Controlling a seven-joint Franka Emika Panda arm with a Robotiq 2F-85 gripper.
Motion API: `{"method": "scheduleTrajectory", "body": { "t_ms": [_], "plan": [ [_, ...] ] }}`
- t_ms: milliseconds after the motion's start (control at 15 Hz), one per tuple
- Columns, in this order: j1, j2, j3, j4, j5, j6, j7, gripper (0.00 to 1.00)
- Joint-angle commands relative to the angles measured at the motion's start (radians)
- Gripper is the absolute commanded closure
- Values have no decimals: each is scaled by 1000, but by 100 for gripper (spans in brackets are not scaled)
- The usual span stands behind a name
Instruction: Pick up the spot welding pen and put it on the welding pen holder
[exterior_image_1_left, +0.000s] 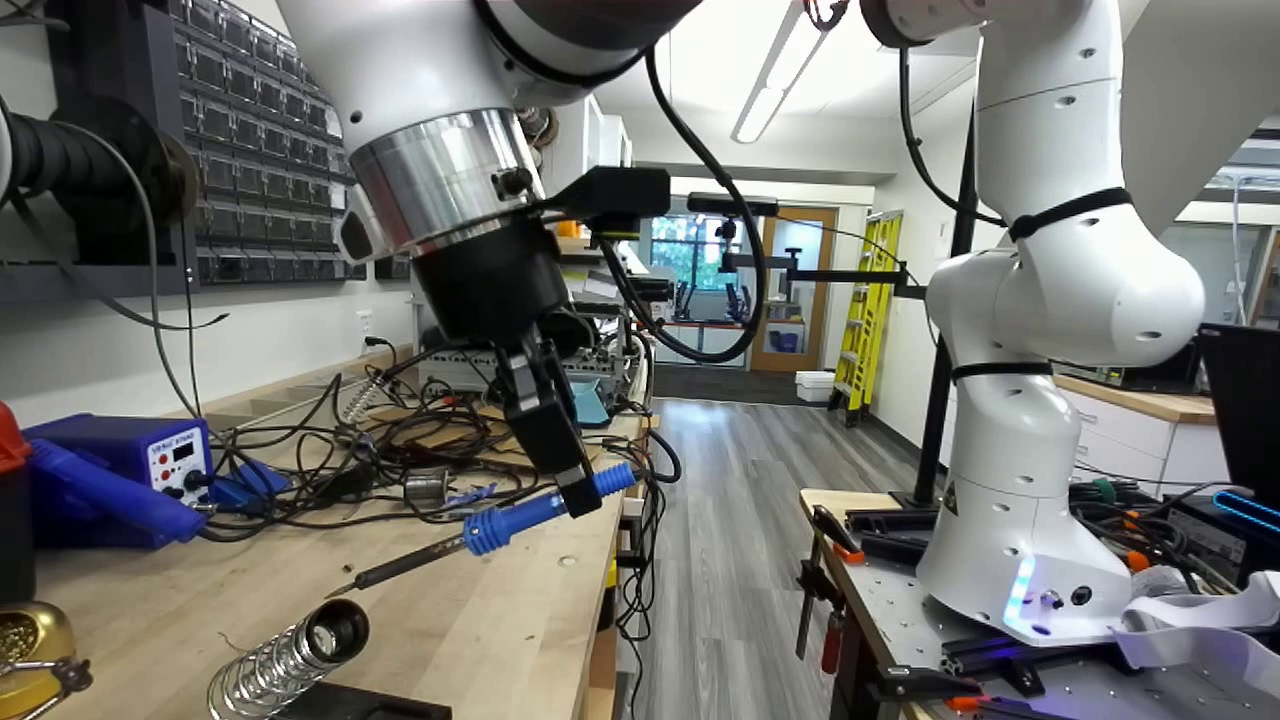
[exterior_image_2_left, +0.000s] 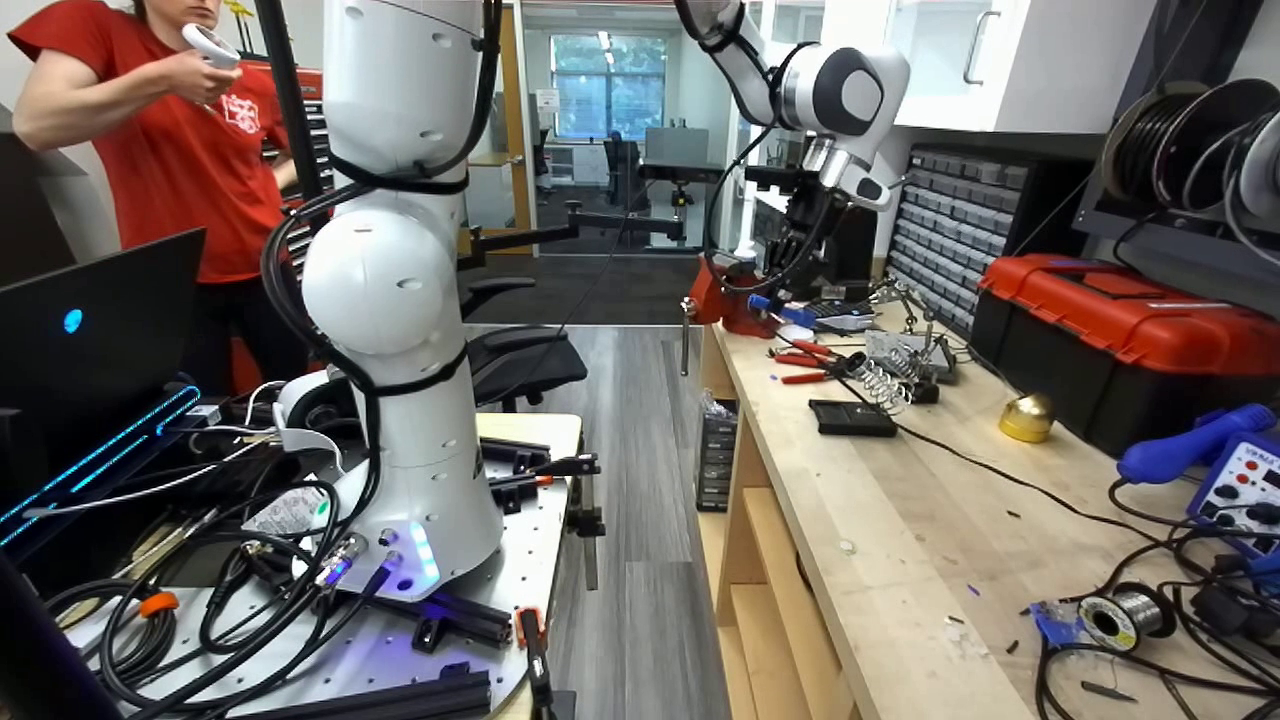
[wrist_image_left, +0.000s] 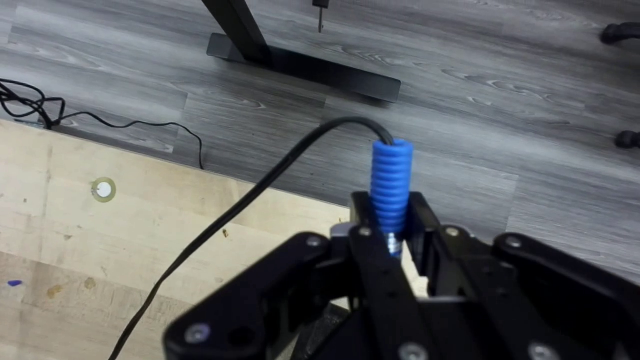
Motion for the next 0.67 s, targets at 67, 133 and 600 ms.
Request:
{"method": "scheduleTrajectory", "body": {
  "t_ms": [67, 133, 600],
  "plan": [
    [17, 18, -7, 44, 23, -75, 56, 95],
    [17, 19, -8, 44, 27, -81, 62, 95],
    [11, 47, -19, 54, 59, -105, 86, 95]
  ]
}}
